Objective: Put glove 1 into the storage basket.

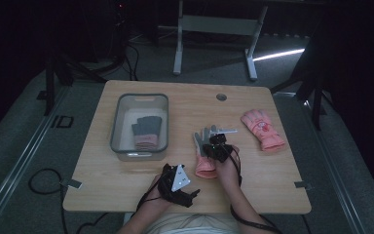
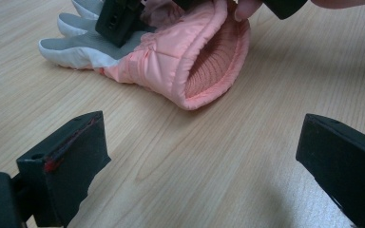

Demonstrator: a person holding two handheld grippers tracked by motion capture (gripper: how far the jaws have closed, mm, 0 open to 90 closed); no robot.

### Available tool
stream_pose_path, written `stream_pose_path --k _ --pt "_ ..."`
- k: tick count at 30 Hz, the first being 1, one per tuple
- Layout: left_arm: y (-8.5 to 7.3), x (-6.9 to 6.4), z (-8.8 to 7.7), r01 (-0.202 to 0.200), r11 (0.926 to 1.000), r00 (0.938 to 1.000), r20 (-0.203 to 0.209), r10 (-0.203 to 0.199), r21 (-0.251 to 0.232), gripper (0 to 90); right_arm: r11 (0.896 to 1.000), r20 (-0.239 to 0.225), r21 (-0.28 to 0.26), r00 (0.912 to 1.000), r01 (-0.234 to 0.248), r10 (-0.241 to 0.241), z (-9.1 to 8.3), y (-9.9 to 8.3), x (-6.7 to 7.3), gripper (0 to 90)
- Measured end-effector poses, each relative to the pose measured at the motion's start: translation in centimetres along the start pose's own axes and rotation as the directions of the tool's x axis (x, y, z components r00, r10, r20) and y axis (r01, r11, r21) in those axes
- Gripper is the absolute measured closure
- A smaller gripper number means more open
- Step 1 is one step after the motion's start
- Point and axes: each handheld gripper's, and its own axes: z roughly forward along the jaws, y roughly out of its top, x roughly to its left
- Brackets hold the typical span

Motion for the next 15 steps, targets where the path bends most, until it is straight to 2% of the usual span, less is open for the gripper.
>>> stream_pose_path --k 3,6,7,10,12,13,15 --pt "0.0 0.0 0.0 -0.007 1.0000 1.0000 -0.003 0.007 0.003 2.8 1.000 -0.019 -0.028 0.9998 0.001 -0.002 -1.3 0.5 -0.2 74.8" --pt "0.0 -0.1 0.1 -0.008 1.0000 1.0000 -0.002 0.008 -0.003 2.8 0.995 -0.008 -0.099 0.9994 0.034 -0.035 -3.7 1.5 -1.4 70.1" --pt "0.0 -0.1 0.2 -0.012 0.9999 0.9999 -0.001 0.012 0.003 2.8 0.990 0.002 -0.132 0.9990 0.044 -0.045 -4.7 1.8 -2.4 69.4" --pt "0.1 -0.1 0.2 -0.013 0.9999 0.9999 0.000 0.013 -0.002 2.8 0.984 0.042 -0.167 0.9975 0.063 -0.057 -6.7 2.6 -5.2 66.8" --pt "0.0 -0.1 0.2 -0.012 0.9999 0.9999 0.002 0.012 -0.004 2.8 0.979 0.081 -0.178 0.9930 0.100 -0.086 -7.8 3.0 -7.7 64.5" --pt "0.1 0.0 0.1 -0.010 0.9999 0.9999 0.002 0.010 -0.003 2.8 0.977 0.085 -0.186 0.9919 0.108 -0.094 -8.1 3.0 -8.5 63.0" --pt "0.1 0.0 0.2 -0.006 1.0000 1.0000 0.001 0.006 -0.002 2.8 0.972 0.110 -0.188 0.9868 0.138 -0.119 -8.9 3.2 -11.1 62.7"
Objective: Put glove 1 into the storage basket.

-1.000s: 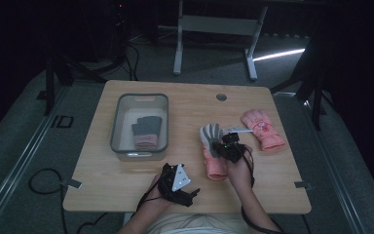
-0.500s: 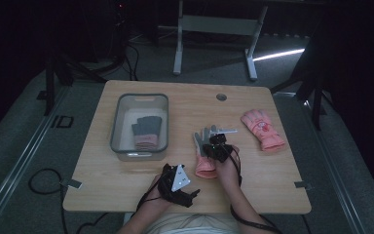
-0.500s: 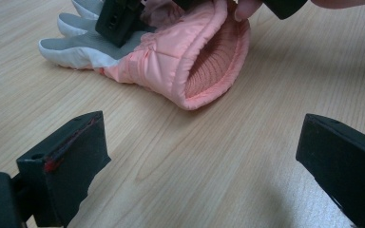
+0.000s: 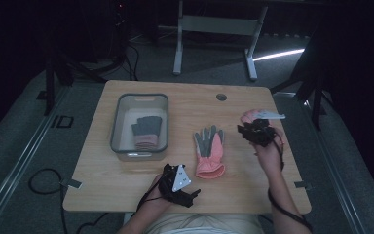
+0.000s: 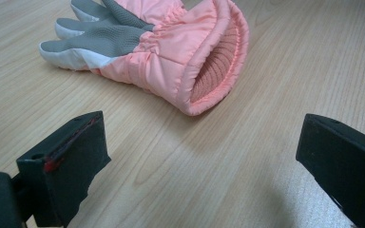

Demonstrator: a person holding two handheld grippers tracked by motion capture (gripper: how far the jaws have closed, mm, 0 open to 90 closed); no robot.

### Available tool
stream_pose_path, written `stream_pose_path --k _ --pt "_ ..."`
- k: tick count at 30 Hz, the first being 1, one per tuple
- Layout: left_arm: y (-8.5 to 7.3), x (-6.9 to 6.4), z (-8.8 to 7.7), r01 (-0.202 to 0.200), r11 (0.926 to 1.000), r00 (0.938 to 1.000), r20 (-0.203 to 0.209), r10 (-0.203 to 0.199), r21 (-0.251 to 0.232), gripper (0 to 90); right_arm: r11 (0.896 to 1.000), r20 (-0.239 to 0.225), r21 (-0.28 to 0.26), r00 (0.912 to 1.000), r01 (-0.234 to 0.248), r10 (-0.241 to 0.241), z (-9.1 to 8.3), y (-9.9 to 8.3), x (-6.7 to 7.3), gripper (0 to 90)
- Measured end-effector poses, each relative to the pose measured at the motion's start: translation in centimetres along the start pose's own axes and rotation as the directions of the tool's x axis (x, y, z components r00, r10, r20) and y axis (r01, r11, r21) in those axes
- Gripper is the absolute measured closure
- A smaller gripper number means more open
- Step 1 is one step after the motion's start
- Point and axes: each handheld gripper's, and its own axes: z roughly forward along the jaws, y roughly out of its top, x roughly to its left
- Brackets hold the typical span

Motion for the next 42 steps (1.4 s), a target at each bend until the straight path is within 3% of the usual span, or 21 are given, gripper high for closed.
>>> stream_pose_path --k 3,5,10,16,19,22,26,31,36,42 --pt "0.0 0.2 0.2 -0.003 0.9997 1.0000 0.002 0.003 0.024 2.9 1.000 0.010 0.013 0.9999 0.011 -0.011 -0.2 -0.1 -3.0 60.7" --pt "0.1 0.2 0.2 -0.002 0.9999 1.0000 0.001 0.002 0.016 2.9 0.999 0.032 0.024 0.9989 0.034 -0.035 -0.2 -0.2 -4.8 59.5" --pt "0.1 0.1 0.1 -0.005 1.0000 1.0000 0.000 0.005 0.005 2.9 0.998 0.059 0.053 0.9976 0.032 -0.035 0.2 -0.3 -9.1 56.4" --pt "0.2 0.0 -0.1 -0.002 1.0000 0.9999 -0.013 0.002 -0.007 2.7 0.995 0.033 0.090 0.9989 0.031 -0.034 1.7 -0.4 -11.5 53.9" --pt "0.1 0.1 -0.1 -0.006 0.9999 0.9999 -0.013 0.005 -0.009 2.7 0.994 0.024 0.108 0.9995 0.016 -0.019 2.7 -0.5 -11.9 51.7" --pt "0.1 0.1 -0.2 0.001 0.9999 0.9998 -0.020 -0.001 -0.014 2.7 0.989 0.030 0.145 0.9989 0.031 -0.036 3.9 -0.8 -11.9 49.9" --pt "0.2 0.0 -0.3 0.002 0.9999 0.9998 -0.019 -0.002 -0.015 2.7 0.977 0.030 0.211 0.9987 0.035 -0.042 5.6 -1.6 -12.2 48.7" --pt "0.1 -0.1 -0.2 -0.001 0.9999 1.0000 -0.009 0.001 -0.014 2.7 0.971 0.024 0.233 0.9979 0.054 -0.061 6.7 -2.3 -12.2 50.6" --pt "0.2 -0.2 -0.2 -0.001 0.9998 1.0000 -0.006 0.001 -0.019 2.6 0.969 0.018 0.238 0.9977 0.060 -0.066 7.0 -2.6 -12.1 61.3" --pt "0.2 -0.2 -0.2 0.004 0.9998 1.0000 -0.004 -0.004 -0.018 2.6 0.972 0.028 0.235 0.9995 0.003 -0.010 6.9 -2.6 -12.1 80.2"
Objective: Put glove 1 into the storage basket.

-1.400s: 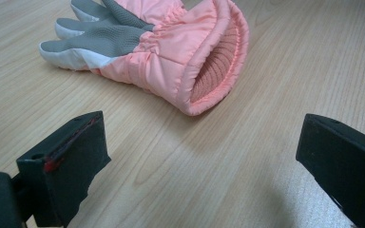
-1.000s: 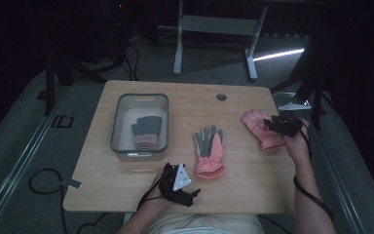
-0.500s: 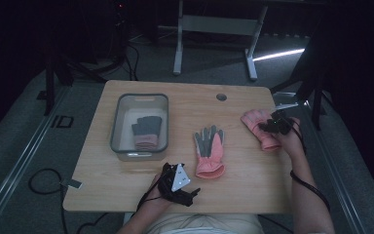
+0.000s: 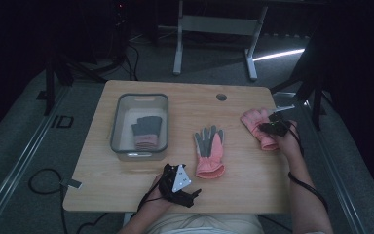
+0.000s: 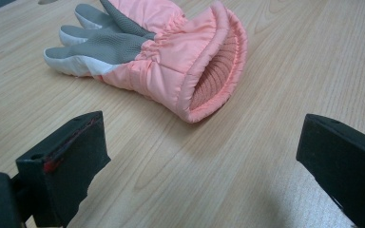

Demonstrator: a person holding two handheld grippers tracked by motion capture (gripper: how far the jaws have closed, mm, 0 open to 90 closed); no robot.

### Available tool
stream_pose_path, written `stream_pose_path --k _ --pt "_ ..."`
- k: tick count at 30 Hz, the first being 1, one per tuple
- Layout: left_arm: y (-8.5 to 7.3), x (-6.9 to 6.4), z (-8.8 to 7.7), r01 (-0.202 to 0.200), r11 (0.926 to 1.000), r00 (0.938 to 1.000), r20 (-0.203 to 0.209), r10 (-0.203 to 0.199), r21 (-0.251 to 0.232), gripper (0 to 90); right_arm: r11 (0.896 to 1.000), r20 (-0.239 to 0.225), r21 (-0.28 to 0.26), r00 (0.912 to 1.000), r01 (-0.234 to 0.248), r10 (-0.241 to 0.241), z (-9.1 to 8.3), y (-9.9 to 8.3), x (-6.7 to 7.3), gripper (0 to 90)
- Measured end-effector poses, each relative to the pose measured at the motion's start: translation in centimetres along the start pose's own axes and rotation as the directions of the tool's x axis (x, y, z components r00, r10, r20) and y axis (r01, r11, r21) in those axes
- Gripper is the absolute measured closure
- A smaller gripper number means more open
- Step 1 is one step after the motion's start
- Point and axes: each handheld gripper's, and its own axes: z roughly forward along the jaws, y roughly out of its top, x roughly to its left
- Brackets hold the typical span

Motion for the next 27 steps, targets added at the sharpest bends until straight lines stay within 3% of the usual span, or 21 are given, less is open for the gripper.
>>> stream_pose_path --k 2,9,14,20,27 --pt "0.0 0.0 0.0 0.000 1.0000 1.0000 0.001 0.000 -0.003 2.7 0.999 -0.007 -0.015 0.9992 -0.040 0.039 -0.3 0.0 -0.1 83.2" --pt "0.0 0.1 -0.1 0.000 1.0000 1.0000 -0.006 0.000 -0.007 2.7 0.994 0.022 -0.066 0.9958 -0.087 0.089 -3.3 0.6 1.1 85.5" --pt "0.1 0.1 -0.2 0.003 0.9999 0.9999 -0.012 -0.003 -0.011 2.6 0.985 0.040 -0.133 0.9926 -0.108 0.114 -7.2 1.4 3.2 85.5" --pt "0.0 0.2 -0.2 -0.003 1.0000 0.9999 -0.015 0.003 -0.001 2.7 0.964 0.053 -0.221 0.9855 -0.146 0.161 -12.2 1.6 5.8 85.4" --pt "0.0 0.2 -0.3 -0.009 0.9999 0.9998 -0.019 0.009 -0.006 2.8 0.951 0.113 -0.248 0.9692 -0.186 0.219 -15.2 0.2 8.2 85.5"
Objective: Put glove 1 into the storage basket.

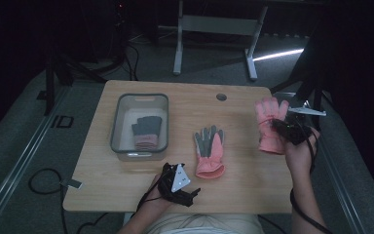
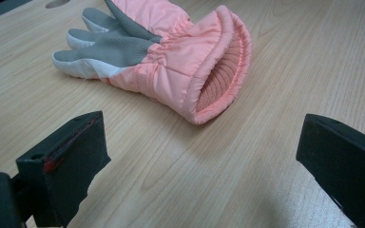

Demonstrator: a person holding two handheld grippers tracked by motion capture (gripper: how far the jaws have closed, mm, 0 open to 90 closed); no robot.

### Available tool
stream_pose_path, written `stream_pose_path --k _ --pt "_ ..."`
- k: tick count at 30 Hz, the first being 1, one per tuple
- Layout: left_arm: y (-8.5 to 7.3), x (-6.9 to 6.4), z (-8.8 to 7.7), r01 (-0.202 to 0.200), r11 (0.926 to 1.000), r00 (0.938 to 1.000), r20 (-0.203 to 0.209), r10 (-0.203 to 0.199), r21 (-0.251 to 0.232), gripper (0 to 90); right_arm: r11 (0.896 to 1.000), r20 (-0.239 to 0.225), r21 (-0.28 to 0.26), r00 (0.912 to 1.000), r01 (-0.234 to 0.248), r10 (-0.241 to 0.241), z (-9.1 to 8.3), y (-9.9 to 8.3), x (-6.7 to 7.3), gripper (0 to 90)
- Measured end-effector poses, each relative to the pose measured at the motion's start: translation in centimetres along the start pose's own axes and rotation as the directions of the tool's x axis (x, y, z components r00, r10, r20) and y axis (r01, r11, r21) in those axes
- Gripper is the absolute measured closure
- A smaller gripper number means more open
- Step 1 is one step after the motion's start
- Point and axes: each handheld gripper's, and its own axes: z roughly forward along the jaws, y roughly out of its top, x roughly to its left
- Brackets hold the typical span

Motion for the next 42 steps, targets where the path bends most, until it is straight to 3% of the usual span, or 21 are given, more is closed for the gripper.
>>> stream_pose_path --k 5,13,20,27,33,42 --pt "0.0 0.1 -0.1 0.000 1.0000 1.0000 0.000 0.000 -0.008 2.9 1.000 0.052 0.009 0.9986 0.010 -0.010 -1.0 -1.9 1.4 85.6" --pt "0.1 0.1 -0.3 -0.006 0.9997 1.0000 -0.005 0.006 -0.022 2.9 0.999 0.015 0.022 0.9991 -0.039 0.038 -1.3 -4.5 2.8 85.6" --pt "0.0 0.3 -0.6 -0.017 0.9988 0.9998 -0.011 0.016 -0.045 2.9 0.997 0.034 0.072 0.9987 -0.041 0.039 0.9 -6.4 3.7 85.5" --pt "0.0 0.1 -0.4 -0.017 0.9987 0.9998 0.006 0.018 -0.047 2.9 0.990 0.019 0.131 0.9988 -0.047 0.044 3.6 -7.6 3.9 85.5" --pt "0.0 0.1 -0.5 -0.010 0.9974 0.9998 0.017 0.011 -0.071 3.5 0.986 0.003 0.166 0.9997 -0.025 0.024 5.8 -8.2 4.0 85.3" --pt "0.0 0.1 -0.5 0.001 0.9984 0.9997 0.025 0.001 -0.056 4.2 0.982 -0.035 0.186 0.9993 0.021 -0.015 7.7 -8.9 3.5 82.5"
